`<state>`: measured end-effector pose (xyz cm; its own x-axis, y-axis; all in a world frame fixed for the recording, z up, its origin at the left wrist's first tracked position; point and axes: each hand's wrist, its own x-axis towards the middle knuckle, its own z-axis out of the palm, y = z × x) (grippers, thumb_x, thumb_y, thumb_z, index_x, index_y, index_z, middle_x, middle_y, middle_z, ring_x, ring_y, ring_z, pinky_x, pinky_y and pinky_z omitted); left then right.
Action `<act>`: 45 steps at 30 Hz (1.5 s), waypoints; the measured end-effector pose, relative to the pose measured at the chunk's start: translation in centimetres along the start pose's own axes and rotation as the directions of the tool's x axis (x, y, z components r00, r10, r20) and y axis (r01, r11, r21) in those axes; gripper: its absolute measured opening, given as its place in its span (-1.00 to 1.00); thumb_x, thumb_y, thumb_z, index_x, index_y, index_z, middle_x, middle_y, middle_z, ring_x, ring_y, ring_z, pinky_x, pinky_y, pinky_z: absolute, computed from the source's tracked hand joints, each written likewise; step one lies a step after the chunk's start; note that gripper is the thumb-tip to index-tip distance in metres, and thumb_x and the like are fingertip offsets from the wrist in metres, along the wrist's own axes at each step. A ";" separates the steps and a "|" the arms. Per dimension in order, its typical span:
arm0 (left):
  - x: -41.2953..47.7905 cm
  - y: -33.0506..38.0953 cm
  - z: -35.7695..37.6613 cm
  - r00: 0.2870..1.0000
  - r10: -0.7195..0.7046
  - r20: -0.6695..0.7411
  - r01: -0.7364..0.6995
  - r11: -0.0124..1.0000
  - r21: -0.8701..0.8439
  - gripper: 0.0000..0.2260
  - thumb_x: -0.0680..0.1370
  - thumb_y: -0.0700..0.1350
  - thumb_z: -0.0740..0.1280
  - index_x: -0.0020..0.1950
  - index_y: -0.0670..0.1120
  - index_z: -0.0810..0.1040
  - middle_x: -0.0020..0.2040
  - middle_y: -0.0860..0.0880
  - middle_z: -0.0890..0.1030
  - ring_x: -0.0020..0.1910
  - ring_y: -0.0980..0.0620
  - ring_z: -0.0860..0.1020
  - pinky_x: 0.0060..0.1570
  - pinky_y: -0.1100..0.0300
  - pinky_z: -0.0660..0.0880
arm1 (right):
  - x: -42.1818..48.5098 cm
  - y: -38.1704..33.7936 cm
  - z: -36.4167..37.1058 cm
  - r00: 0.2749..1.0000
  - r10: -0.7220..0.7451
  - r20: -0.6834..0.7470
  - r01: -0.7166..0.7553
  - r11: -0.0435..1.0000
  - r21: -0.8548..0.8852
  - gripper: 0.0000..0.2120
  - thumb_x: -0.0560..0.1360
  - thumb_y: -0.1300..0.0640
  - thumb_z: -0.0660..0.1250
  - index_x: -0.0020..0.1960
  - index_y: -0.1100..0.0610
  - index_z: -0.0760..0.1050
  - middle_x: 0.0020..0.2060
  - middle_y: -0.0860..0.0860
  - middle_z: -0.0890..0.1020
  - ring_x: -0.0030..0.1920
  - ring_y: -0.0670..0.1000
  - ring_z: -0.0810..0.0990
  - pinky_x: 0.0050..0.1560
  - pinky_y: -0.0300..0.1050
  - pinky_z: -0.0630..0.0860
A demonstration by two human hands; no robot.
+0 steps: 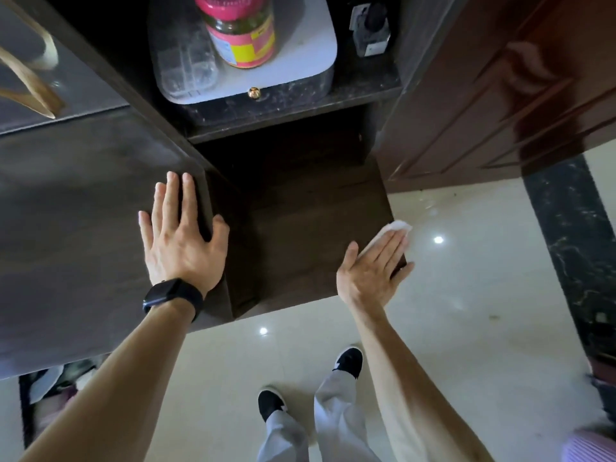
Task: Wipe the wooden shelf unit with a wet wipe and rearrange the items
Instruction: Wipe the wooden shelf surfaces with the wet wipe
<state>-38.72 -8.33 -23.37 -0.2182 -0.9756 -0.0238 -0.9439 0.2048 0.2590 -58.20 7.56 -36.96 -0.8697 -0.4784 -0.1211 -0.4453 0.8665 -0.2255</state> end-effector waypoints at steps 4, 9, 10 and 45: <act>0.0 0.1 -0.1 1.000 0.004 0.007 -0.004 1.000 0.007 -0.37 0.59 0.06 0.21 0.61 0.02 0.06 0.63 0.02 0.03 0.60 0.02 -0.05 0.55 -0.13 -0.08 | -3.5 1.7 -0.5 0.991 0.133 0.015 -0.133 0.991 0.034 -0.30 0.66 -0.16 -0.03 0.60 0.27 -0.11 0.59 0.21 0.03 0.60 0.18 -0.01 0.49 0.39 0.07; 0.0 0.1 -0.1 1.000 0.002 0.002 -0.002 1.000 0.013 -0.37 0.59 0.07 0.20 0.62 0.02 0.06 0.63 0.02 0.04 0.60 0.01 -0.04 0.55 -0.12 -0.08 | -1.6 0.6 0.0 0.945 0.325 -0.038 -0.318 0.940 0.124 -0.28 0.64 -0.19 -0.01 0.59 0.29 -0.02 0.58 0.21 0.13 0.59 0.14 0.09 0.49 0.29 0.14; 0.0 0.0 0.0 1.000 0.004 -0.002 -0.004 1.000 0.013 -0.37 0.59 0.07 0.19 0.62 0.02 0.06 0.63 0.02 0.04 0.60 0.01 -0.04 0.55 -0.11 -0.09 | -1.5 0.9 0.4 0.933 0.359 -0.021 -0.352 0.924 0.149 -0.28 0.64 -0.20 -0.07 0.60 0.28 -0.05 0.57 0.21 0.14 0.59 0.16 0.09 0.49 0.30 0.16; 0.0 0.0 -0.1 1.000 0.008 0.024 -0.008 1.000 -0.005 -0.37 0.59 0.09 0.17 0.62 0.01 0.03 0.63 0.02 0.00 0.60 0.02 -0.08 0.55 -0.11 -0.11 | -6.7 -6.7 1.4 0.530 -0.783 0.326 0.809 0.582 0.082 -0.44 0.68 -0.09 -0.06 0.63 0.01 -0.09 0.62 -0.05 -0.06 0.61 0.00 -0.13 0.54 0.24 0.01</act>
<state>-38.72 -8.29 -23.23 -0.2321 -0.9716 -0.0452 -0.9408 0.2125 0.2641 -49.15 4.78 -35.97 -0.0435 -0.9783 -0.2026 -0.9455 0.1059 -0.3081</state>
